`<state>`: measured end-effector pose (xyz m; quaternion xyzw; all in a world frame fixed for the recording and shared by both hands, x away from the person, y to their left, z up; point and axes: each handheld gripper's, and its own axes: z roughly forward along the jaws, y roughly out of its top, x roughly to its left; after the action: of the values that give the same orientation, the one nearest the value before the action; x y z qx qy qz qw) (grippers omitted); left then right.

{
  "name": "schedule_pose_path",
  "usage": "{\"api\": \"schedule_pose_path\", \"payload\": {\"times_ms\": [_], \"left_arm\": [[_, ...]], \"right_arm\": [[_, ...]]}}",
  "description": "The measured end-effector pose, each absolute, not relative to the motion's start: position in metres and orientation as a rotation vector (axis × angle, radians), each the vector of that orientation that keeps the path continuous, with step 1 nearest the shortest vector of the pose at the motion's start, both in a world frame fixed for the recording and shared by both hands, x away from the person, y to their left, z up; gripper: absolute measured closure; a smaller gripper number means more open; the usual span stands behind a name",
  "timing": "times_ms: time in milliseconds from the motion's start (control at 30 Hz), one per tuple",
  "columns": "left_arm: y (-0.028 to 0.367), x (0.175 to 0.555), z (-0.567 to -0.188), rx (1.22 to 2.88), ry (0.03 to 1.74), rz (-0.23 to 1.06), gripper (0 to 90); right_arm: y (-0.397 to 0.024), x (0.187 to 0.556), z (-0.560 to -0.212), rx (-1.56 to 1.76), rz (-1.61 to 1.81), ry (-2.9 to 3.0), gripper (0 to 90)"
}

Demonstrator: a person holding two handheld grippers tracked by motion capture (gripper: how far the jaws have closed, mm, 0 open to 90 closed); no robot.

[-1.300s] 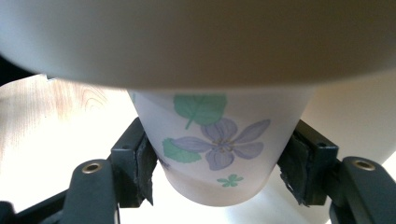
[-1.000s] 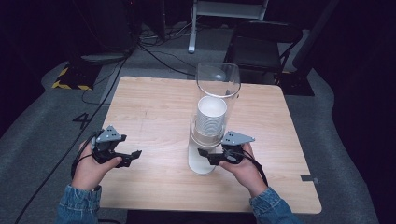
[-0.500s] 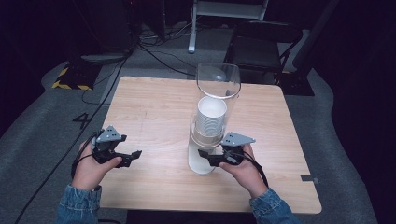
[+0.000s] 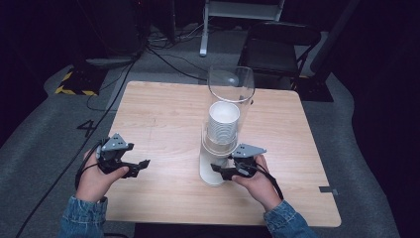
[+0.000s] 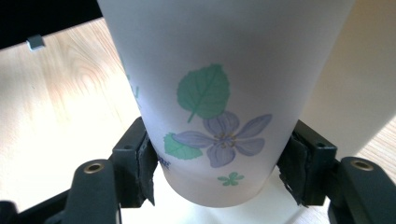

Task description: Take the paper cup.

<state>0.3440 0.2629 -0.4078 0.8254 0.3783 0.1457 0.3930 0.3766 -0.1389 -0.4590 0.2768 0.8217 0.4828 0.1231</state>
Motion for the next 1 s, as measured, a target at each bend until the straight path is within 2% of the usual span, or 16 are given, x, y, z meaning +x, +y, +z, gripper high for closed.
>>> {"api": "schedule_pose_path", "payload": {"times_ms": [767, 1000], "left_arm": [[0.261, 0.35, -0.412, 2.112, 0.955, 0.36, 15.5], [0.257, 0.354, -0.412, 2.114, 0.947, 0.344, 15.5]], "right_arm": [[-0.154, 0.366, -0.474, 0.769, 1.252, 2.492, 35.7], [-0.174, 0.364, -0.477, 0.808, 1.181, 2.548, 35.7]]}}
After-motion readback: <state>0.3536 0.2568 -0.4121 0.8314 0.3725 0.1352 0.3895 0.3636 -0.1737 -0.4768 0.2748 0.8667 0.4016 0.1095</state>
